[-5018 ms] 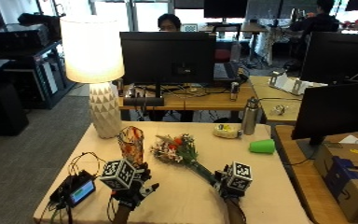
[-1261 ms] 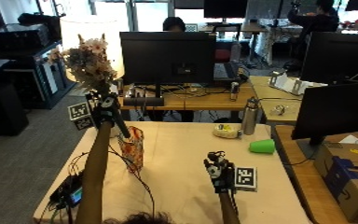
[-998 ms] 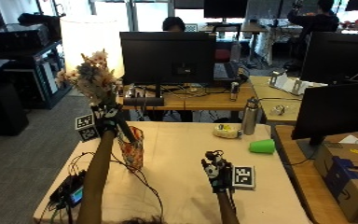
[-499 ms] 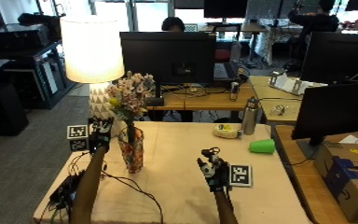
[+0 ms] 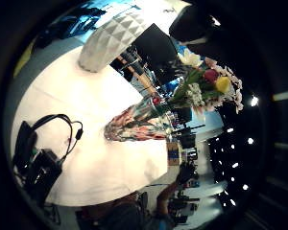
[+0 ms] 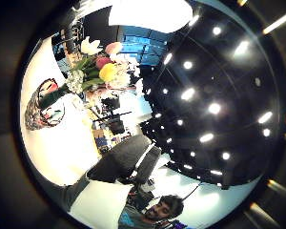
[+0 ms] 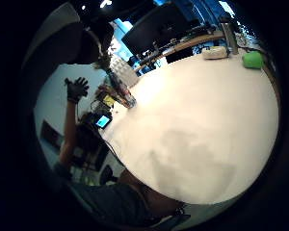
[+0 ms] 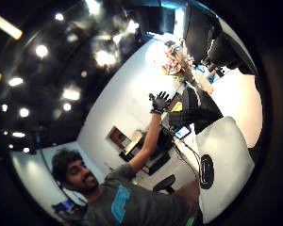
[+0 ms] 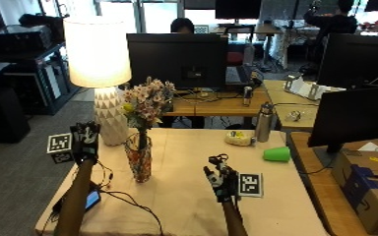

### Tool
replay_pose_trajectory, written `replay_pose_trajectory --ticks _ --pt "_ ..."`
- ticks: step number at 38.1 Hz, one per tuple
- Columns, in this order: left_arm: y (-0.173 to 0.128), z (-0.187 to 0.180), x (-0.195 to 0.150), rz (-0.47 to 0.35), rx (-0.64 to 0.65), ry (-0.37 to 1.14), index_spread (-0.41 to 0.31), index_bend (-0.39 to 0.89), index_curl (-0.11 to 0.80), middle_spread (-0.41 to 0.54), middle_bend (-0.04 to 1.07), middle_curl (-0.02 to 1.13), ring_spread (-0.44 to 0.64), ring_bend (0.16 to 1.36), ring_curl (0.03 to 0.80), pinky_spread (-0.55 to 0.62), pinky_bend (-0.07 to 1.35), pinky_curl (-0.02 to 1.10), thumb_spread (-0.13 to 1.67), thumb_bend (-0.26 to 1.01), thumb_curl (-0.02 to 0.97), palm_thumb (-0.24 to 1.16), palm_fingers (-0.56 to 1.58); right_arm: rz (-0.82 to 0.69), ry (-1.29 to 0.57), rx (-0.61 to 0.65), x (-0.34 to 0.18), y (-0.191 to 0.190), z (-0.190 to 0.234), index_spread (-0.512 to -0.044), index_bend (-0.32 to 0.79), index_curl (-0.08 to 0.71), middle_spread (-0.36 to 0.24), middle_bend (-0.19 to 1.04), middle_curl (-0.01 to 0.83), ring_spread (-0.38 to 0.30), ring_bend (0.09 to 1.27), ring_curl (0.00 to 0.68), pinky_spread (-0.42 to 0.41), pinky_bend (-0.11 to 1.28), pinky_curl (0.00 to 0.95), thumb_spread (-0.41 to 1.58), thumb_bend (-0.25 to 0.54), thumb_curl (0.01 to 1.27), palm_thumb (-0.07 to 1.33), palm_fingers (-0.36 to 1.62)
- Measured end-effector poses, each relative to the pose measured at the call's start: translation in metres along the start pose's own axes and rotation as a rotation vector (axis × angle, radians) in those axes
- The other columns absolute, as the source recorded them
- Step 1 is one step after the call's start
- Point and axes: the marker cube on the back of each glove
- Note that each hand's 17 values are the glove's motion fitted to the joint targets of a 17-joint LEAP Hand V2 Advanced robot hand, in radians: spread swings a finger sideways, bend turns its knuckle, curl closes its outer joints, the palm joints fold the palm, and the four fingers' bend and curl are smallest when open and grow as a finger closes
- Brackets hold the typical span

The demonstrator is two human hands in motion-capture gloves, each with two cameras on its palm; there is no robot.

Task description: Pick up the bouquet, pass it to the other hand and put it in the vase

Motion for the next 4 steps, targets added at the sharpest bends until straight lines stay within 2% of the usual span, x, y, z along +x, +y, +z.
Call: replay_pose_trajectory --ticks 4 --pt "0.0083 -0.0048 0.0074 0.021 -0.019 0.026 -0.02 0.14 0.385 0.093 0.17 0.36 0.18 0.56 0.34 0.44 0.34 0.34 0.75 -0.04 0.362 0.06 0.39 0.018 -0.077 -0.007 -0.0132 0.0016 0.0055 -0.275 0.12 0.318 -0.135 0.25 0.475 -0.174 0.44 0.424 0.191 0.18 0.371 0.98 -0.022 0.54 0.87 1.05"
